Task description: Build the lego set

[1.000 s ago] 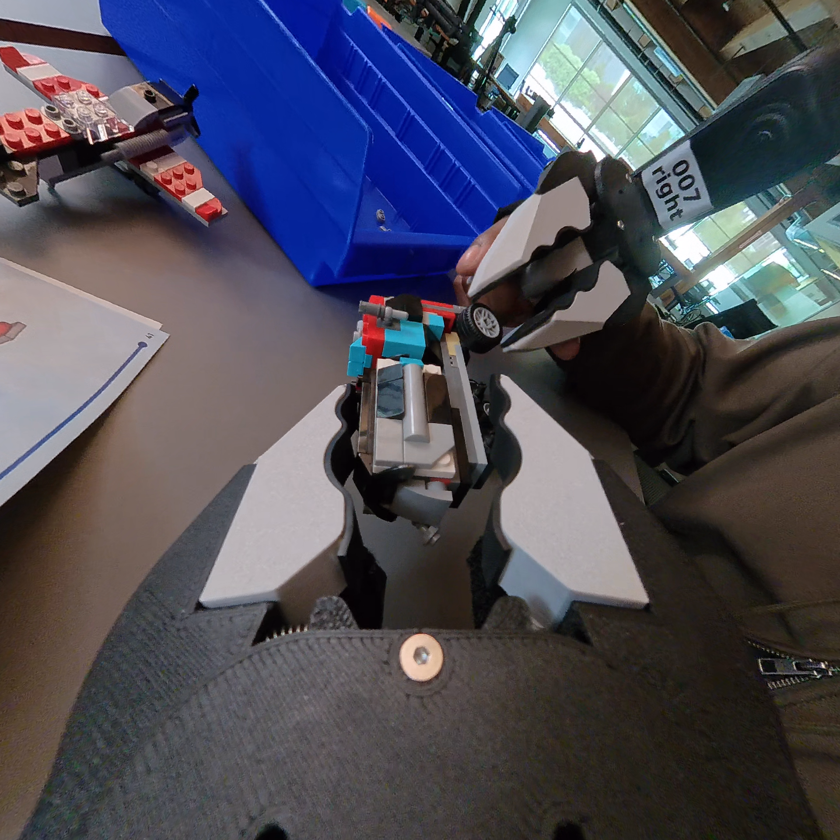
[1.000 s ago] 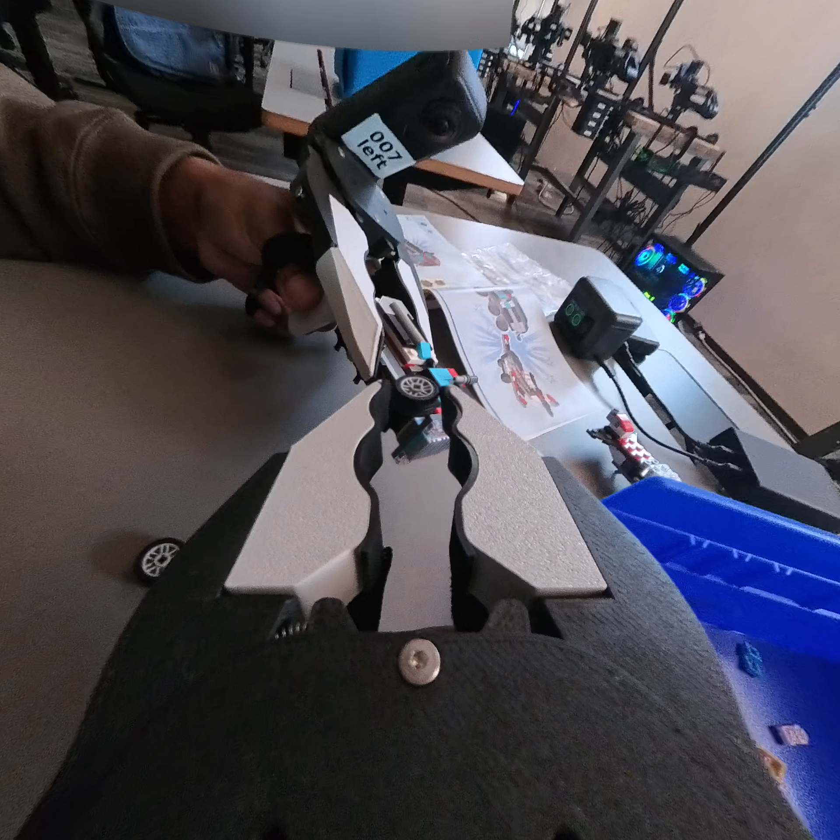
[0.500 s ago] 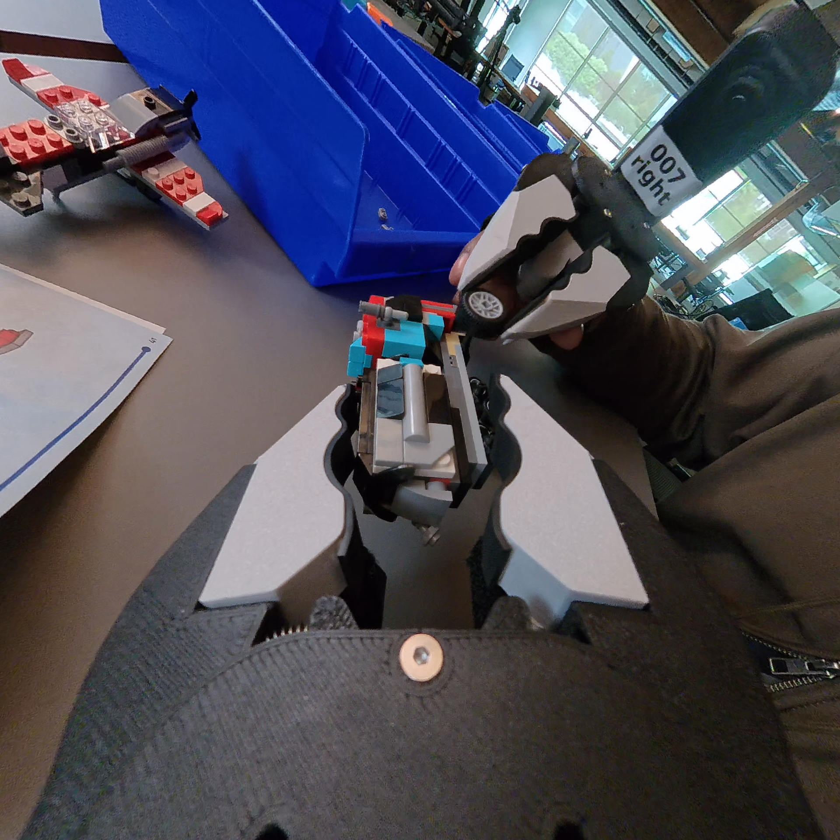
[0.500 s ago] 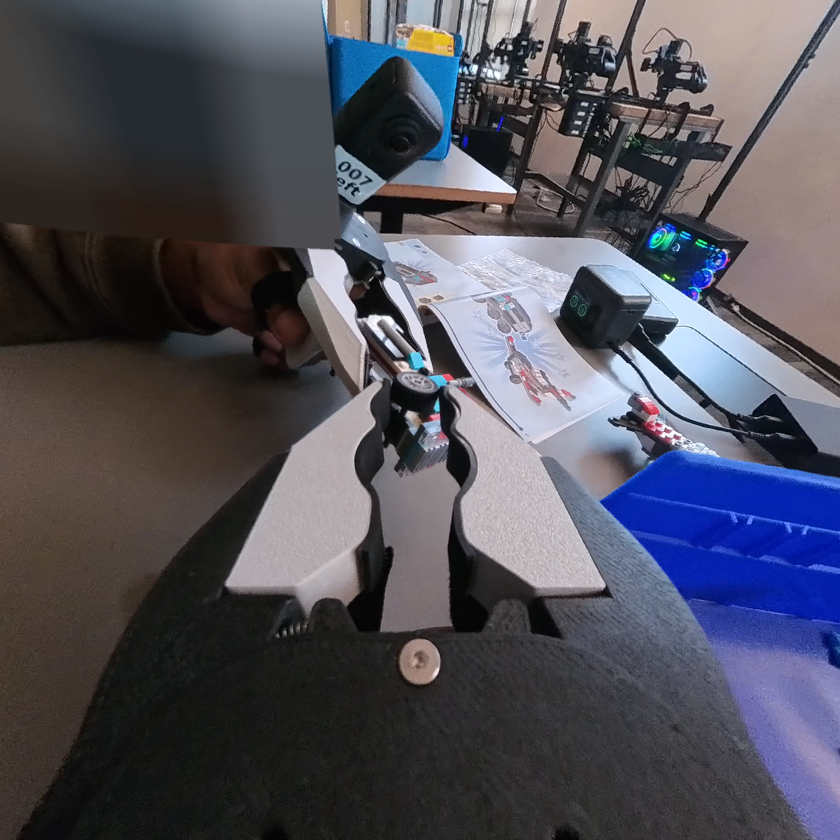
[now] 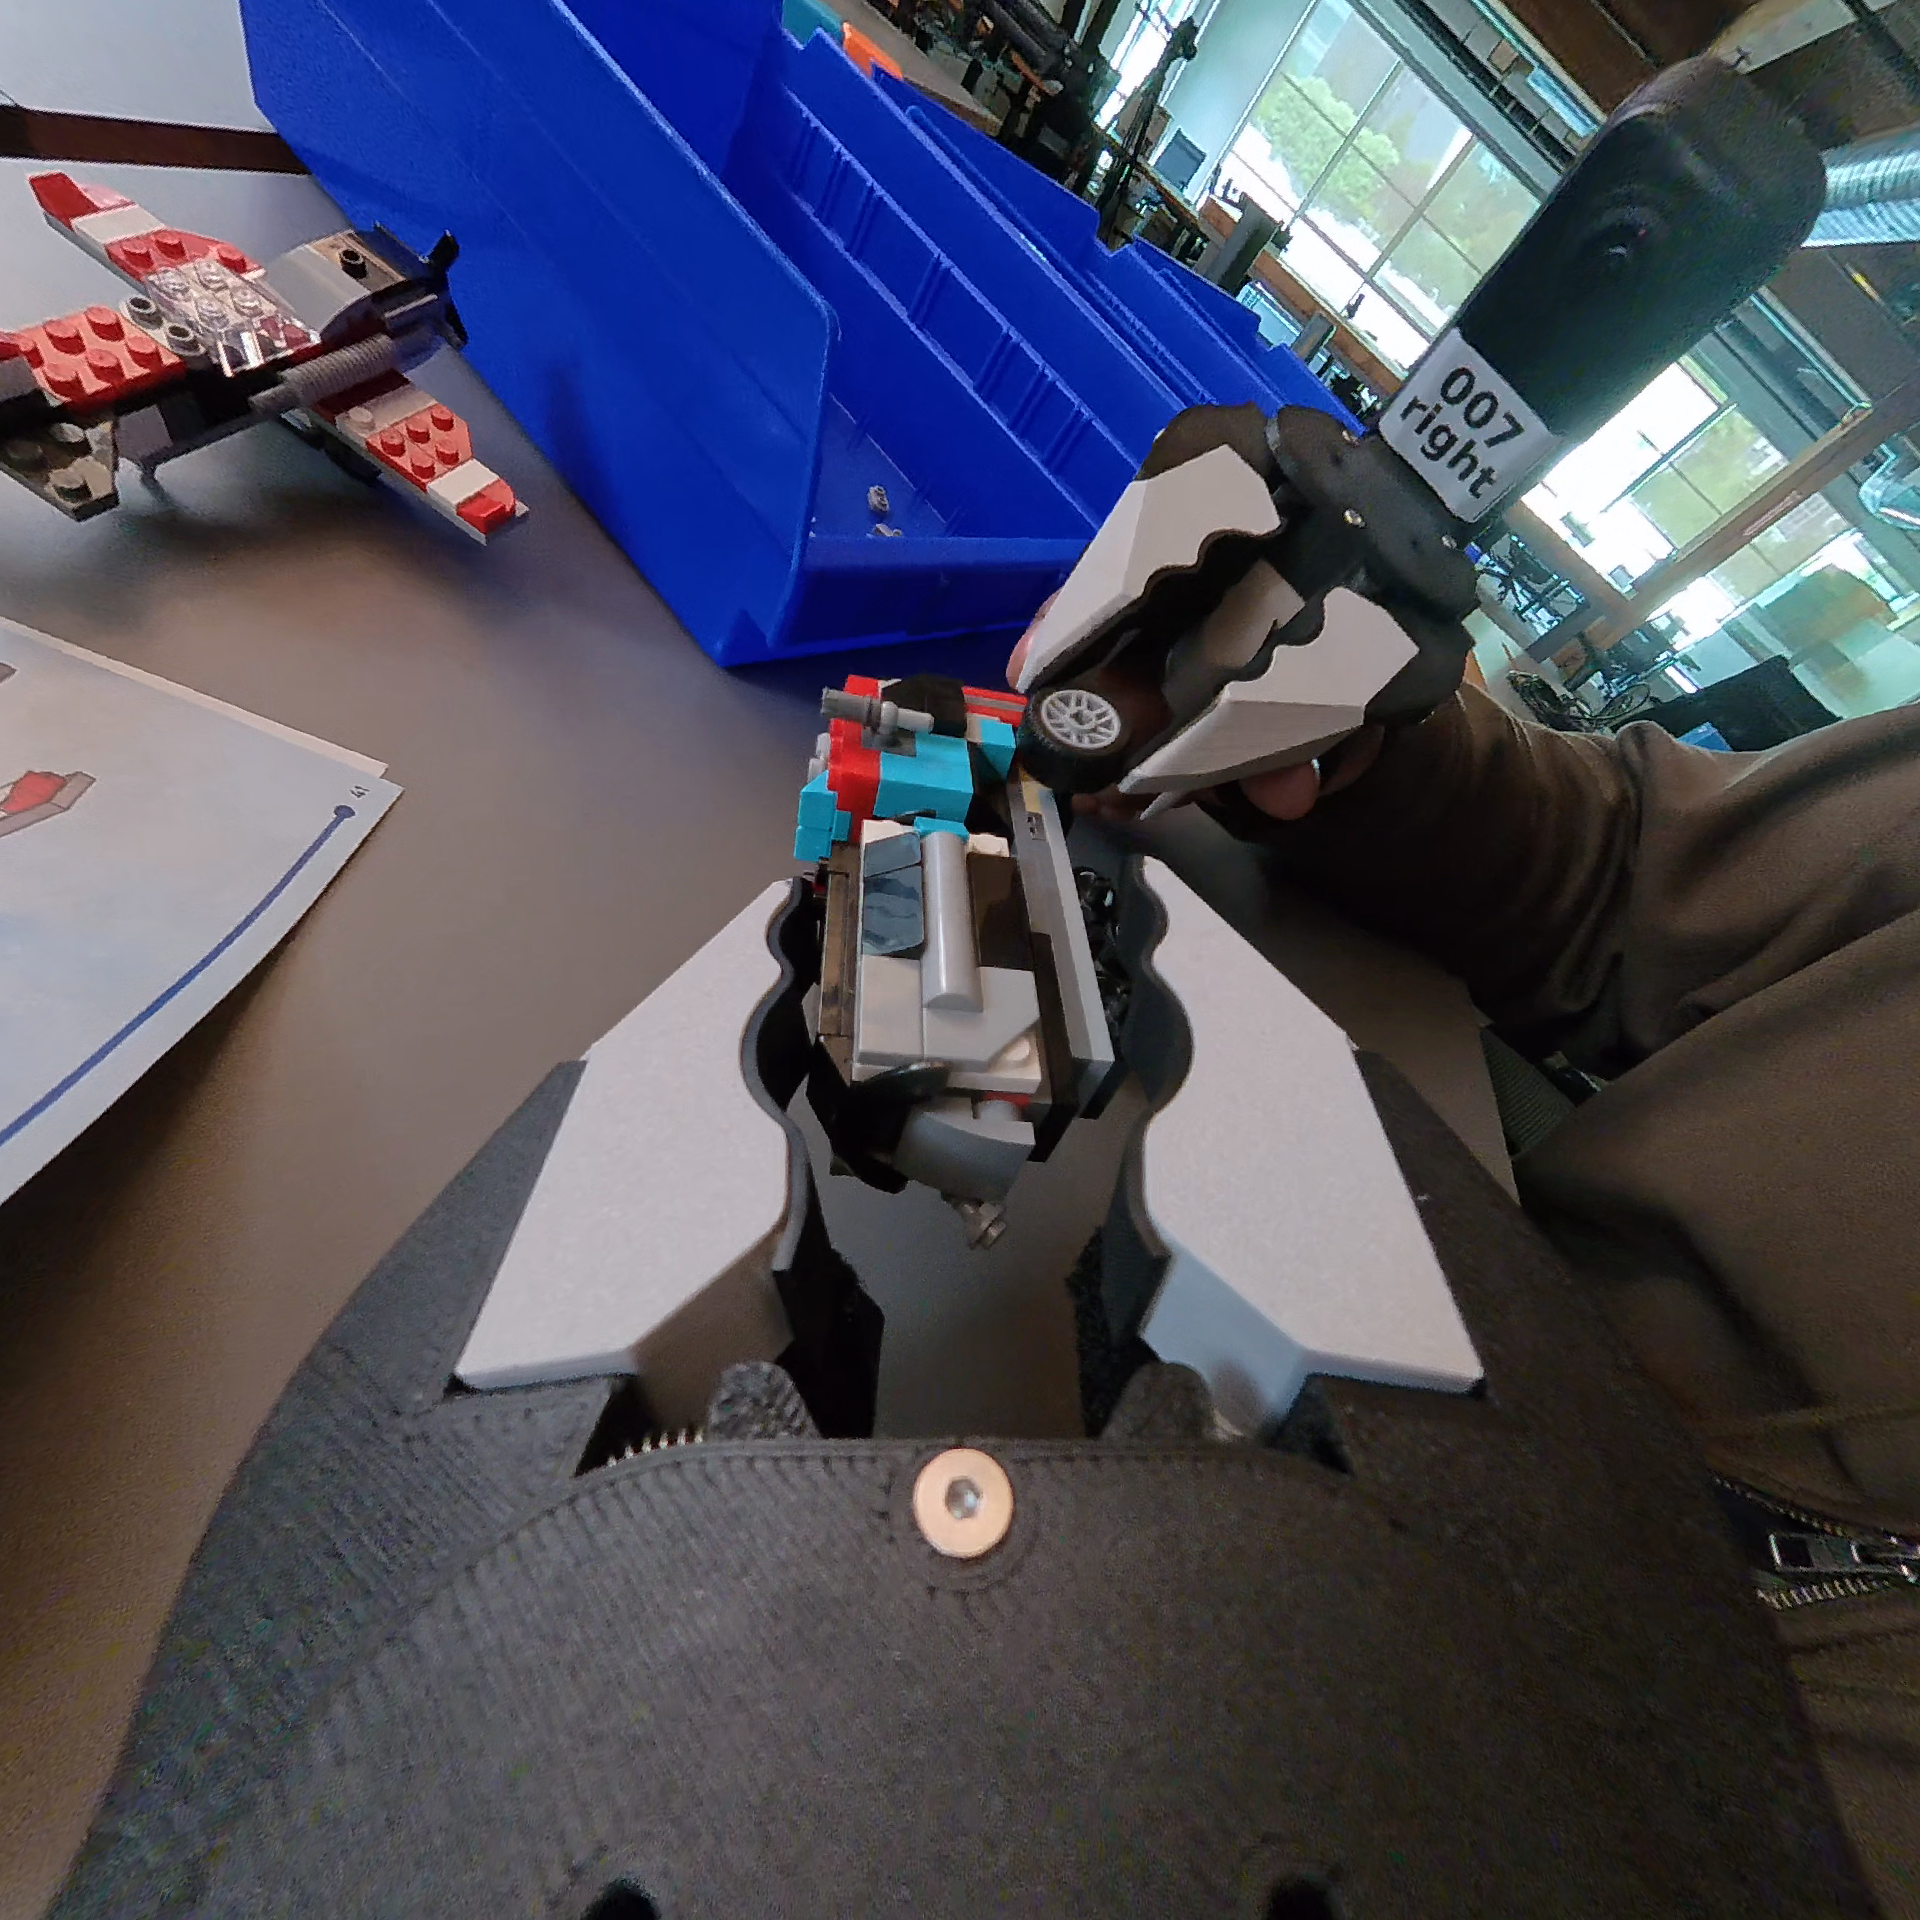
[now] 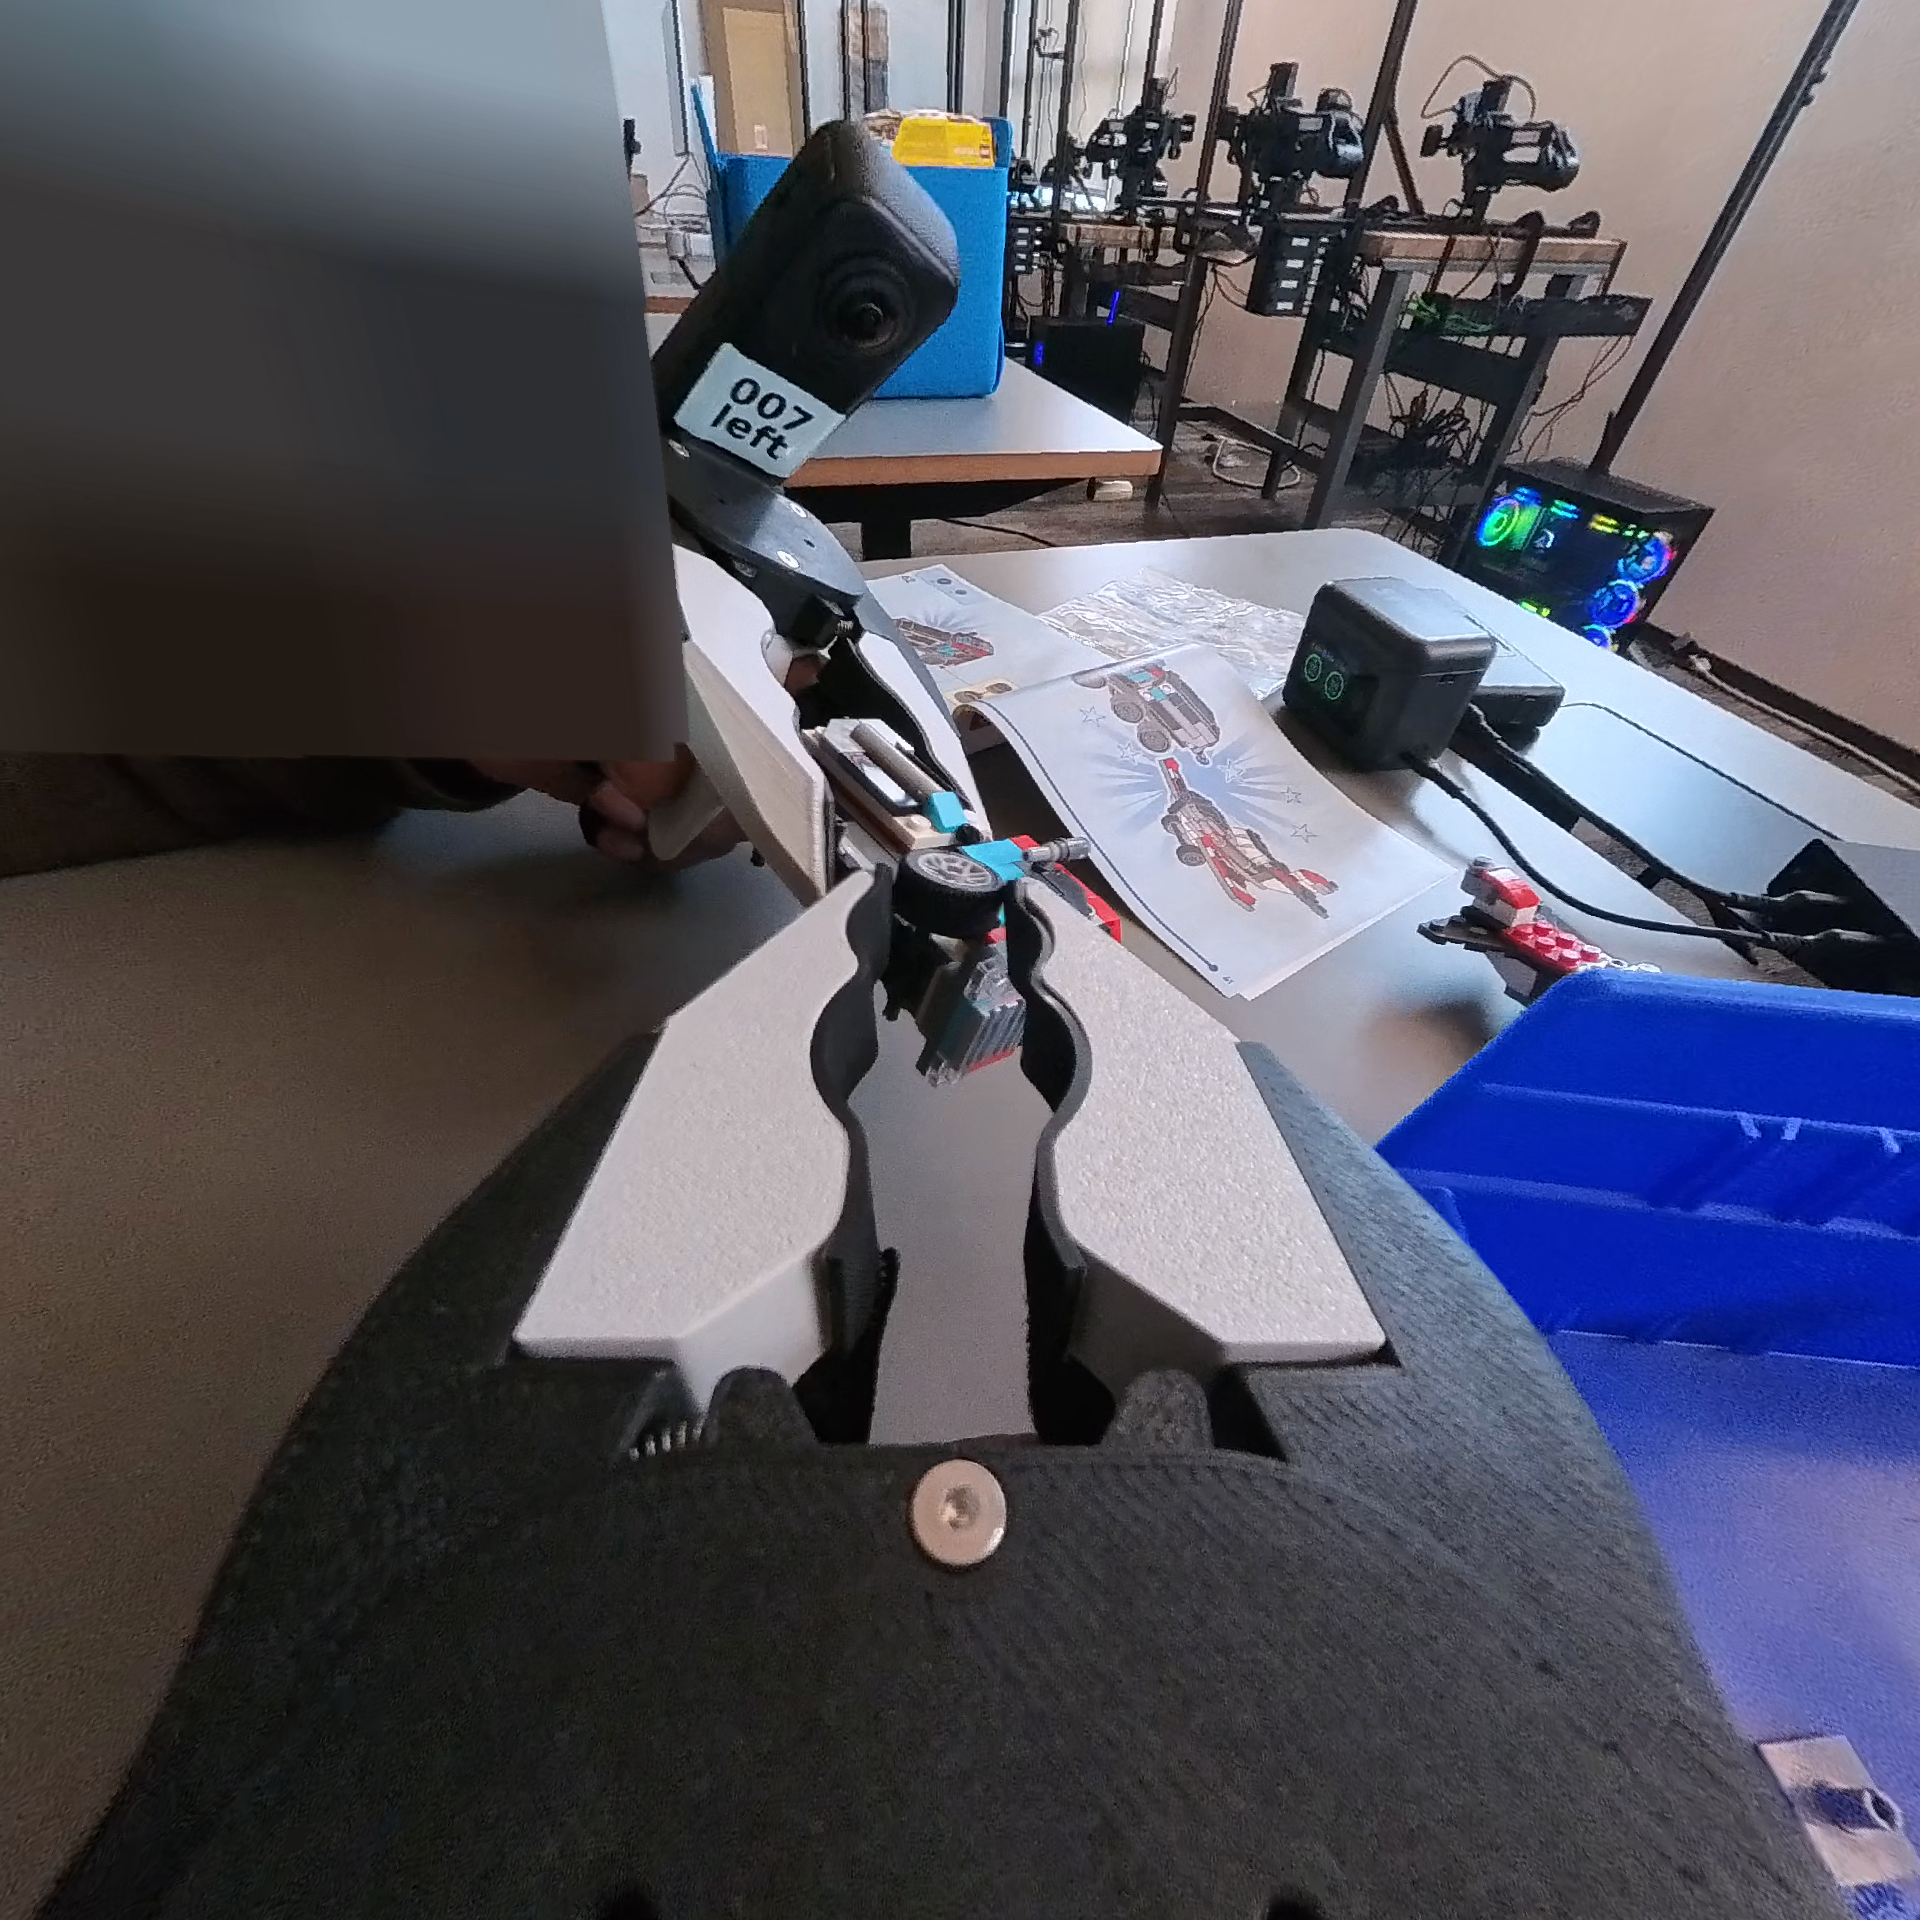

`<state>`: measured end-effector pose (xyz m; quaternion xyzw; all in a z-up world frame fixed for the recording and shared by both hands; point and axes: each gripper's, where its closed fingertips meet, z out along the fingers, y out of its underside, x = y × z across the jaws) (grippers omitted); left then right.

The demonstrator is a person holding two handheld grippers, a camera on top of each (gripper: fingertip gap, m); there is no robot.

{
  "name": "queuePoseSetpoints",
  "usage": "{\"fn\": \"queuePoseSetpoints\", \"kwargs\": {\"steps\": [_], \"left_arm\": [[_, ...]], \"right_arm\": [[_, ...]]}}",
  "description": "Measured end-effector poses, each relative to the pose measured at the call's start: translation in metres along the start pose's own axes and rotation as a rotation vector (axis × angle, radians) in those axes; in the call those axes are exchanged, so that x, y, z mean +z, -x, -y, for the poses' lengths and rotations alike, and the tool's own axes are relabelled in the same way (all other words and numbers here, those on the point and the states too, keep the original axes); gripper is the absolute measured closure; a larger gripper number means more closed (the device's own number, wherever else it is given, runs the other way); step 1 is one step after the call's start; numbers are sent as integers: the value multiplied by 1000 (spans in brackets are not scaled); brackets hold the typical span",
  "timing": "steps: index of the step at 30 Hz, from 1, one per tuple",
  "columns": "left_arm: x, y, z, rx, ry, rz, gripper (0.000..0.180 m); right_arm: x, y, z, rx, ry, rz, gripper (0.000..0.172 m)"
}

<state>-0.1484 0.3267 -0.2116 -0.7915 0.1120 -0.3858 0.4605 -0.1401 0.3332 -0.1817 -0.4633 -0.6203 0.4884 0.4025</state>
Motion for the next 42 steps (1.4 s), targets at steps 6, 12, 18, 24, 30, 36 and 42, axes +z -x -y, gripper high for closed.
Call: {"fn": "queuePoseSetpoints", "kwargs": {"steps": [6, 12, 18, 24, 30, 36, 42], "left_arm": [[0, 1, 1, 12, -1, 14, 119], [-1, -1, 3, 11, -13, 3, 119], [-2, 0, 3, 6, -9, 7, 119], [0, 3, -2, -17, 16, 28, 119], [0, 4, -6, -22, 48, 49, 120], [0, 2, -6, 10, 64, 64, 119], [0, 2, -7, 18, 73, 64, 120]], "right_arm": [[-1, -1, -5, -131, 57, -49, 149], [-2, -3, -3, -168, 55, -73, 145], [-7, 3, 5, -300, 30, -75, 139], [-9, 16, 3, -639, 12, -68, 129], [-5, 21, 2, -869, 55, -96, 124], [3, 18, -7, -886, 131, -106, 136], [1, 13, -7, -811, 143, -92, 146]]}}
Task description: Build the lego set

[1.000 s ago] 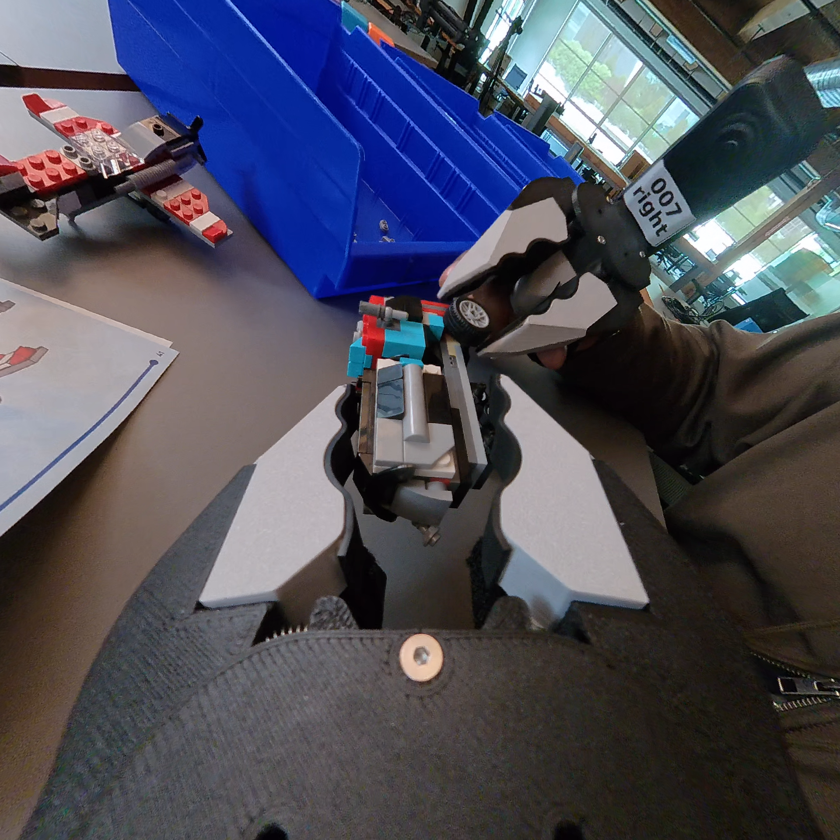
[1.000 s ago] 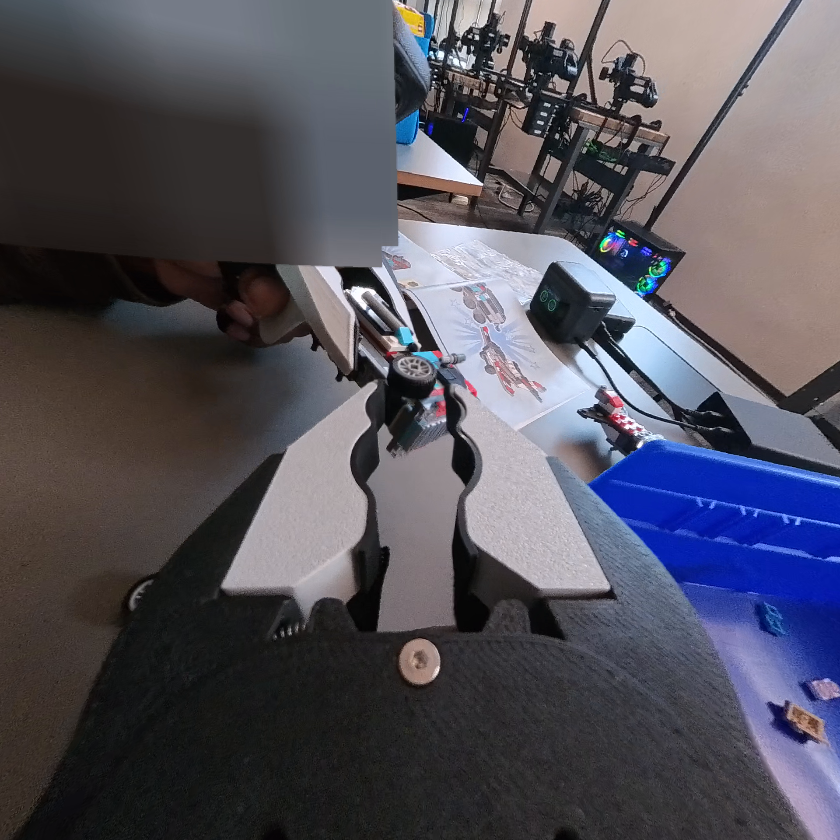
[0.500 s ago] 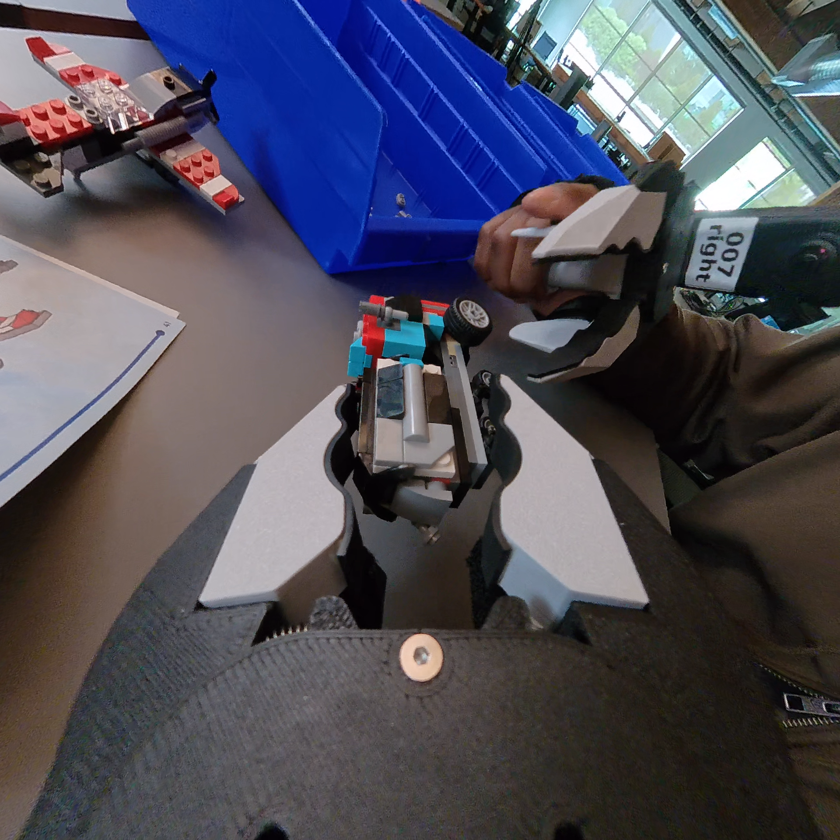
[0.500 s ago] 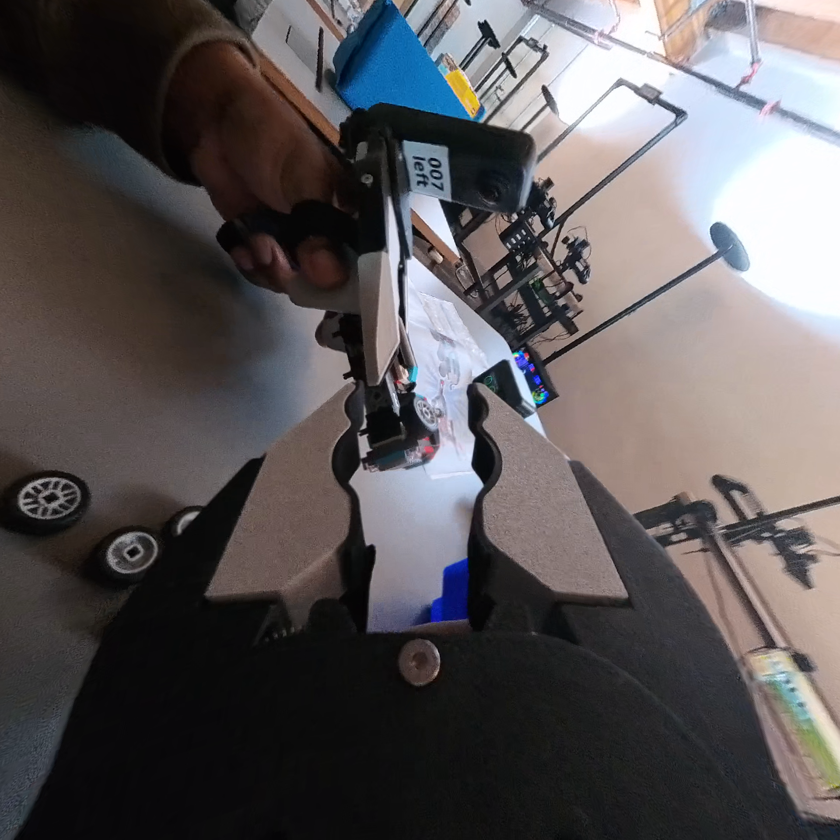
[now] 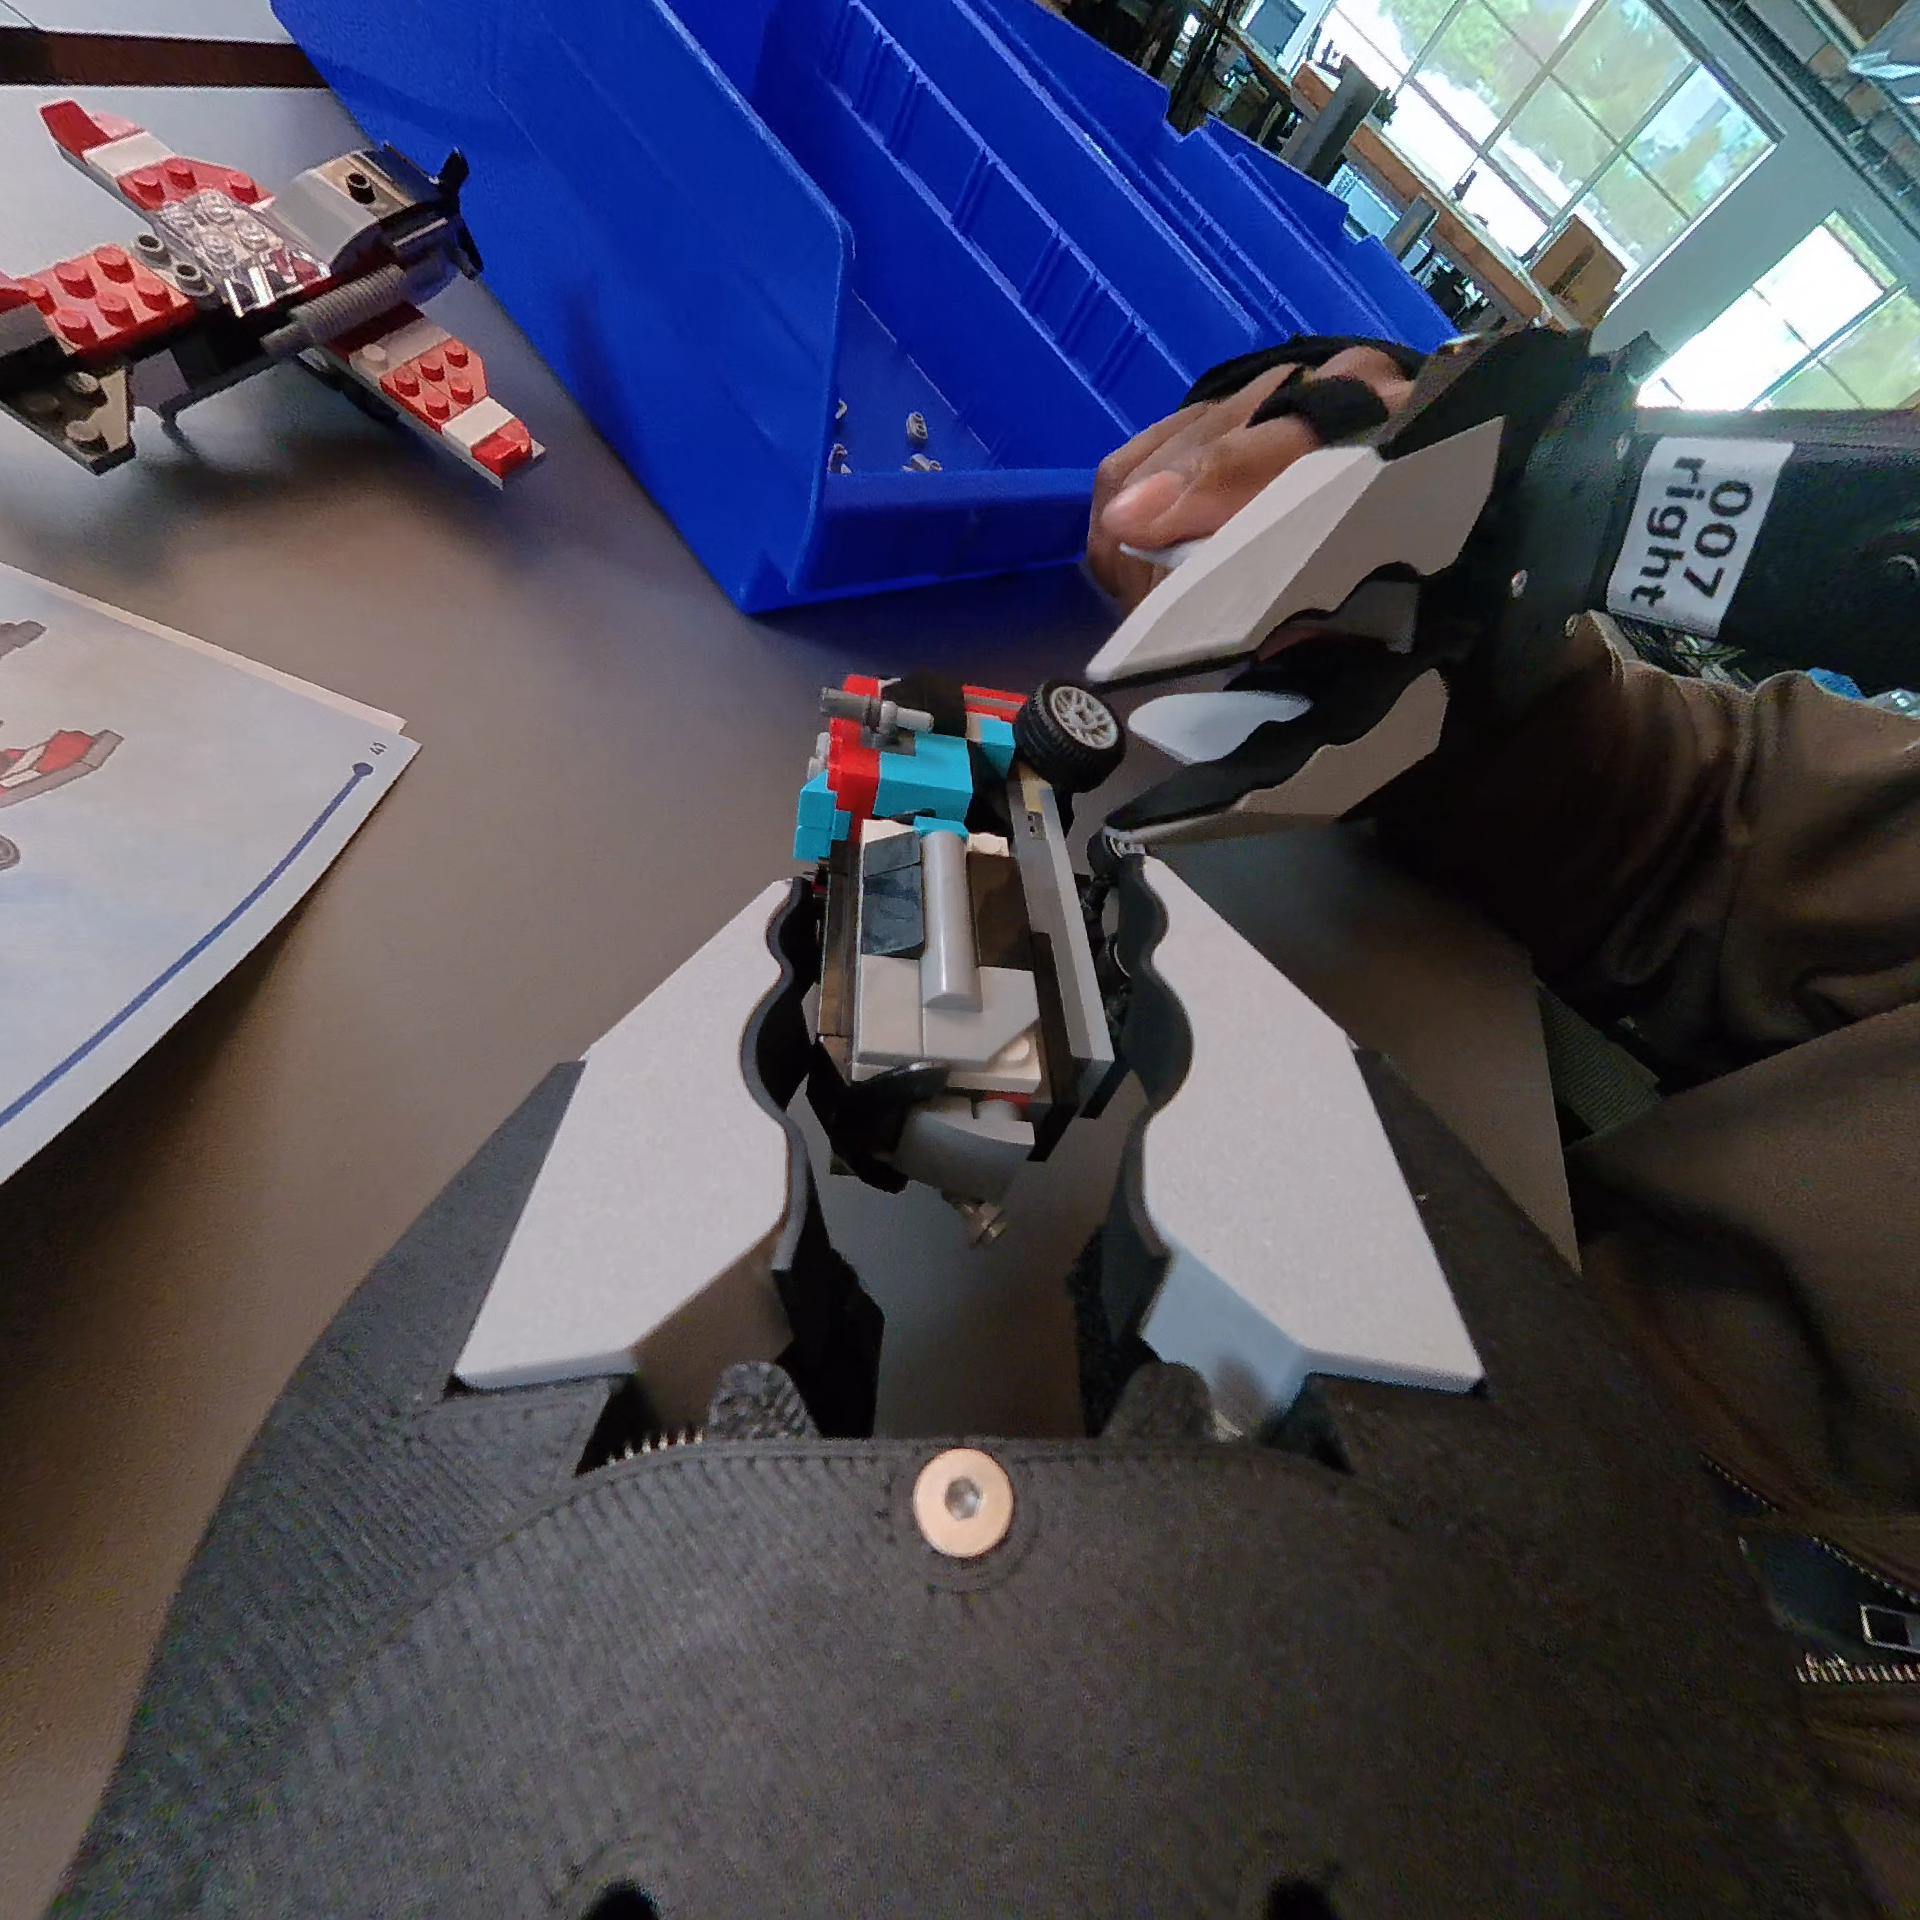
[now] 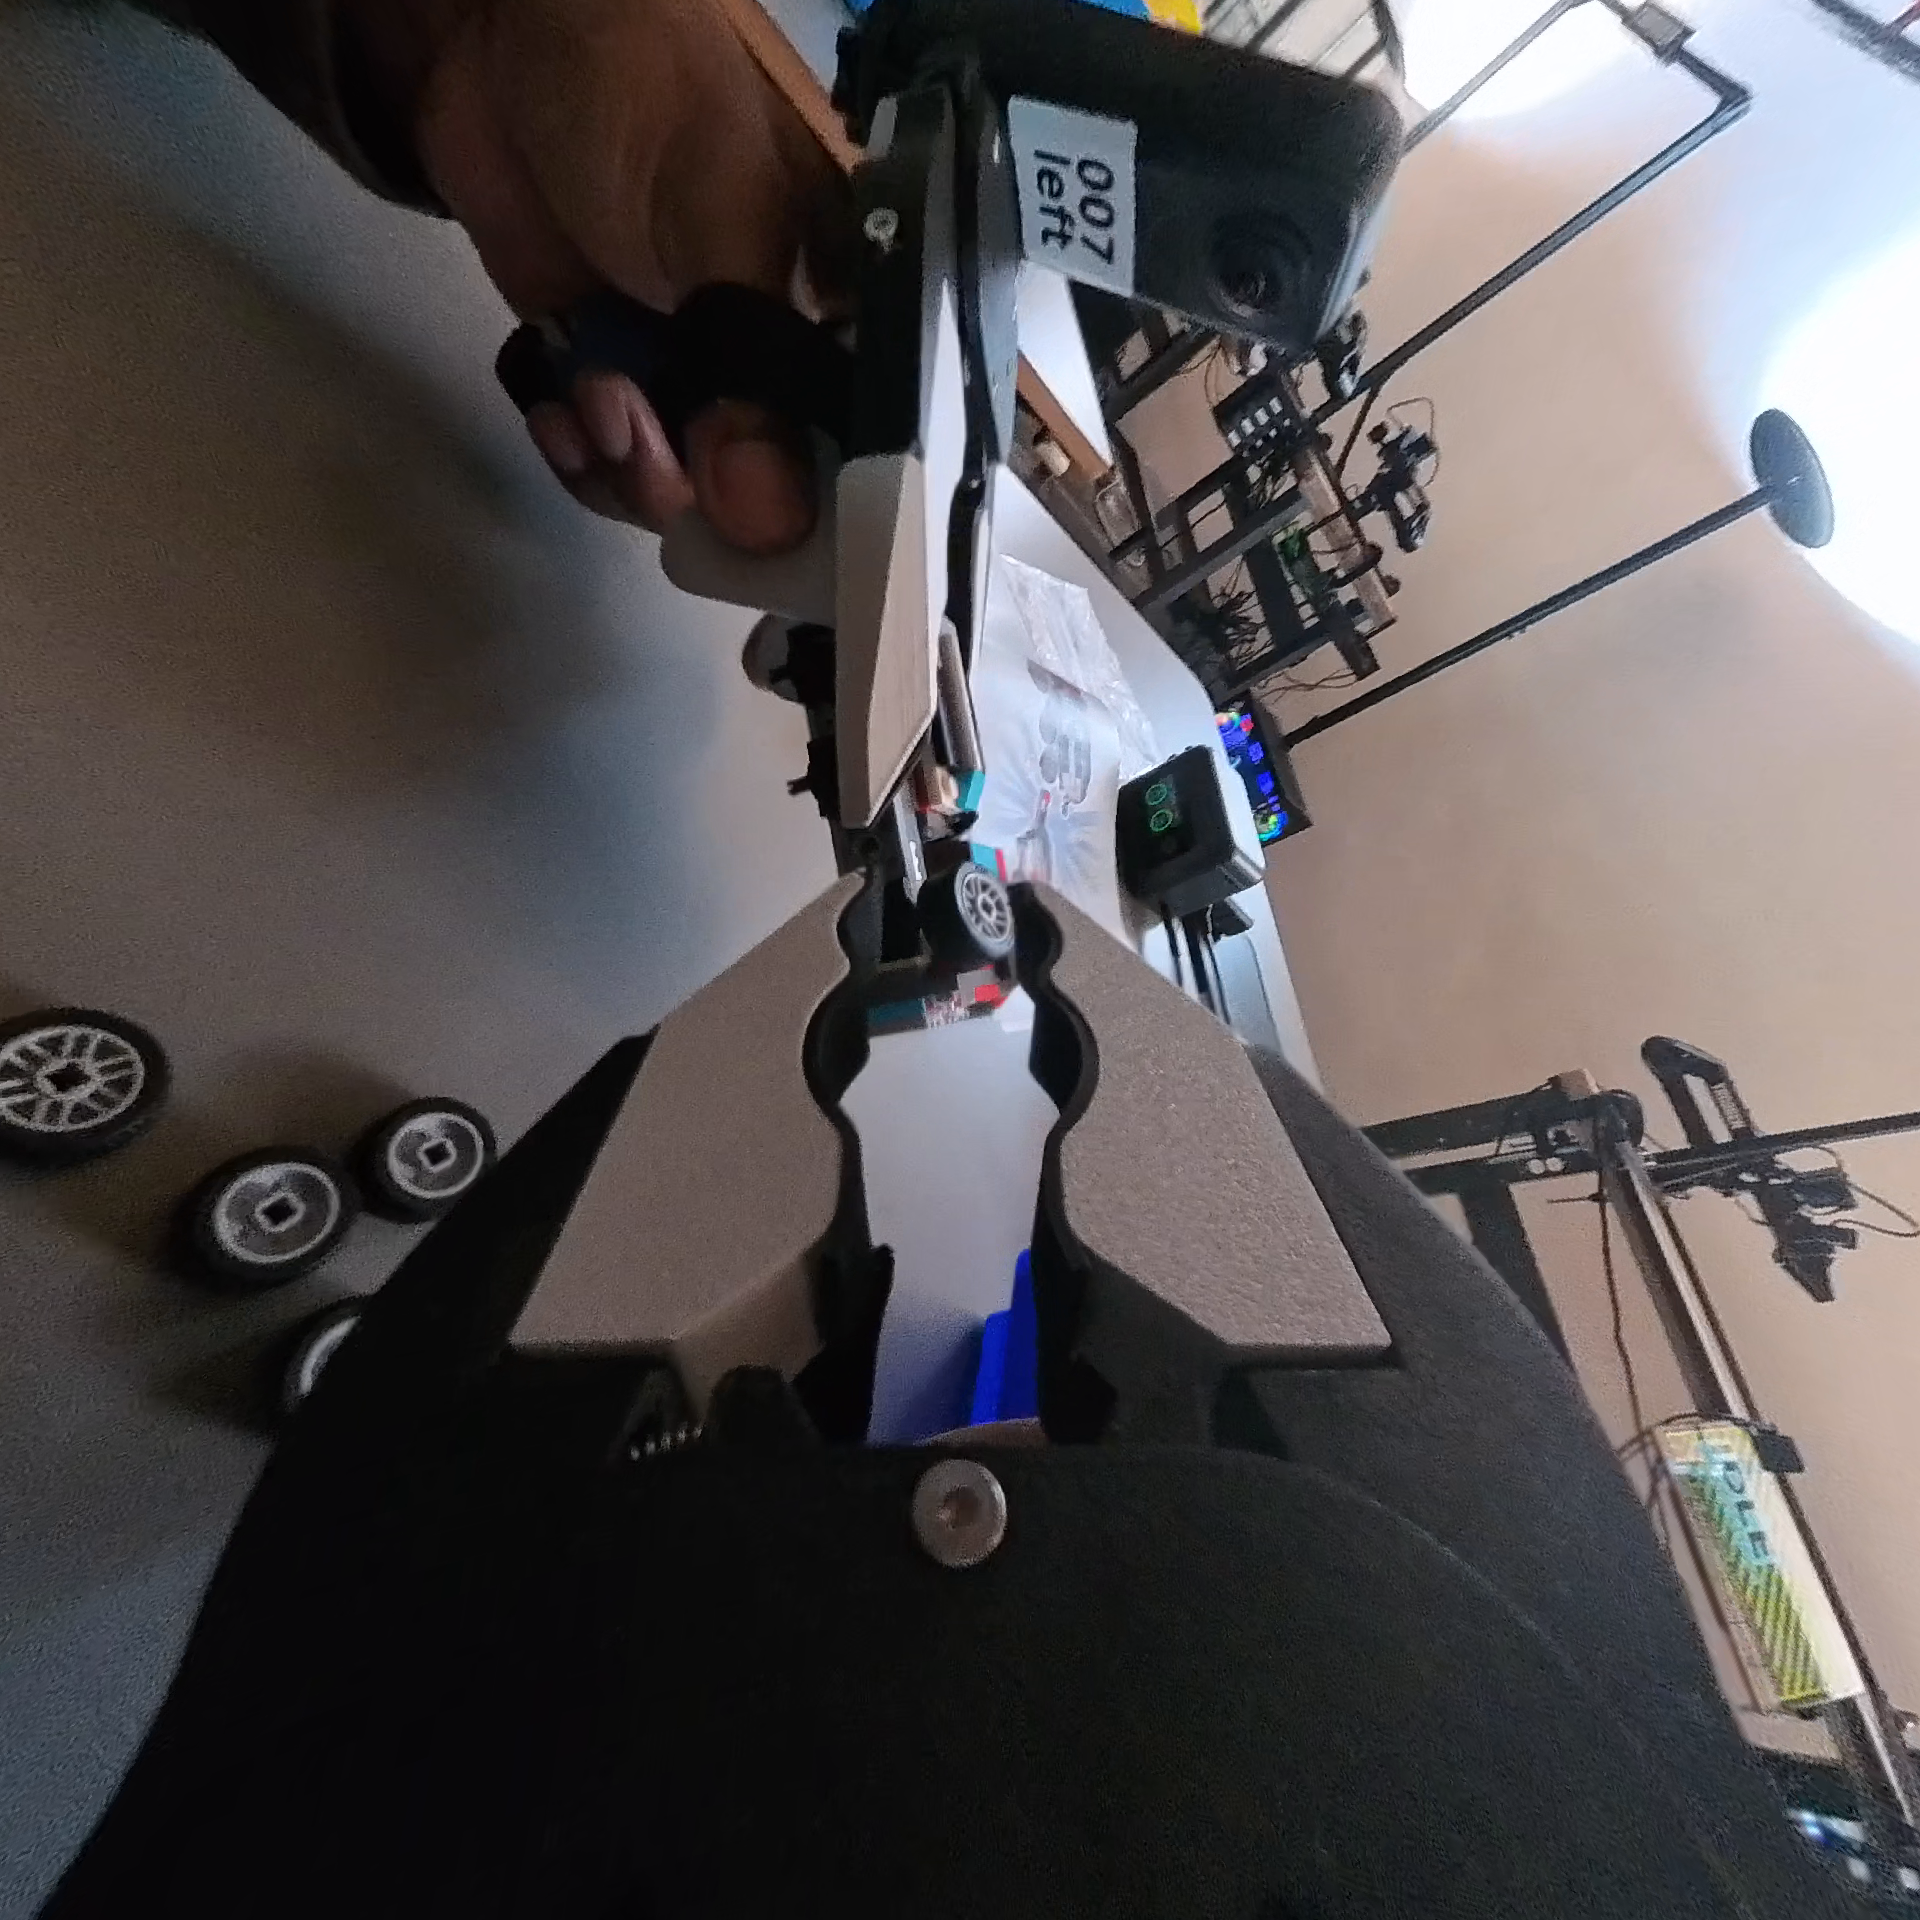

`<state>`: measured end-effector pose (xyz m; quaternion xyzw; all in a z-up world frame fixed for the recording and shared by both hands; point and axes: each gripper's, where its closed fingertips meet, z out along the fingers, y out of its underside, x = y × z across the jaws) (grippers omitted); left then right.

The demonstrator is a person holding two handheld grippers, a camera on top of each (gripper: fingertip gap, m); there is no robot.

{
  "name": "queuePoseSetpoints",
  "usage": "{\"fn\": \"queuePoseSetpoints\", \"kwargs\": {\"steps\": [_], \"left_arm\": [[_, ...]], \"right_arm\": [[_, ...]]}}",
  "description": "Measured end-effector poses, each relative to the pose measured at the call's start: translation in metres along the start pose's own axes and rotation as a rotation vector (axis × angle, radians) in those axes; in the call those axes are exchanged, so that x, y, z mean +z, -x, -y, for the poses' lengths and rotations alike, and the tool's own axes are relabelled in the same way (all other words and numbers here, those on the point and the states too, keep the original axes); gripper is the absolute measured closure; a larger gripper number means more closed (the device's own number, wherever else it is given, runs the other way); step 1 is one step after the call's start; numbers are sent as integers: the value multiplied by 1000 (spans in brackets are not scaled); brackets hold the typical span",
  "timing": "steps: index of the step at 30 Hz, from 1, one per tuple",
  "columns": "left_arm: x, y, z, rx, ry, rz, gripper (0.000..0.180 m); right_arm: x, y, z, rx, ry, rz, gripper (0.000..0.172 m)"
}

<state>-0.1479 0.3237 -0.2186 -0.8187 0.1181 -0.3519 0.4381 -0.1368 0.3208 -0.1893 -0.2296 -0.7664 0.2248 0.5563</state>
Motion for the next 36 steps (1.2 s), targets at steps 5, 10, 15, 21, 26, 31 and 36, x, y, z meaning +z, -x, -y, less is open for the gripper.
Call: {"fn": "queuePoseSetpoints", "kwargs": {"steps": [5, 10, 15, 21, 26, 31, 36], "left_arm": [[2, -1, -3, 13, 16, 0, 119], [3, -2, -4, 14, 22, -2, 119], [2, -2, -2, 9, 16, -3, 119], [-2, 1, -2, -26, 15, 12, 119], [-4, 0, 0, -33, 13, 11, 119], [-5, 0, 0, -53, 15, 10, 119], [-5, 0, -1, -71, 18, 4, 119]], "right_arm": [[0, 1, -8, 63, 22, 36, 156], [-1, 0, -10, 208, -7, 79, 156], [-1, -4, -7, 403, -67, 114, 156], [-2, -7, -1, 489, -122, 127, 156], [1, -4, -2, 493, -120, 134, 156], [3, -4, -3, 486, -115, 124, 156], [4, -4, -3, 546, -127, 146, 156]]}}
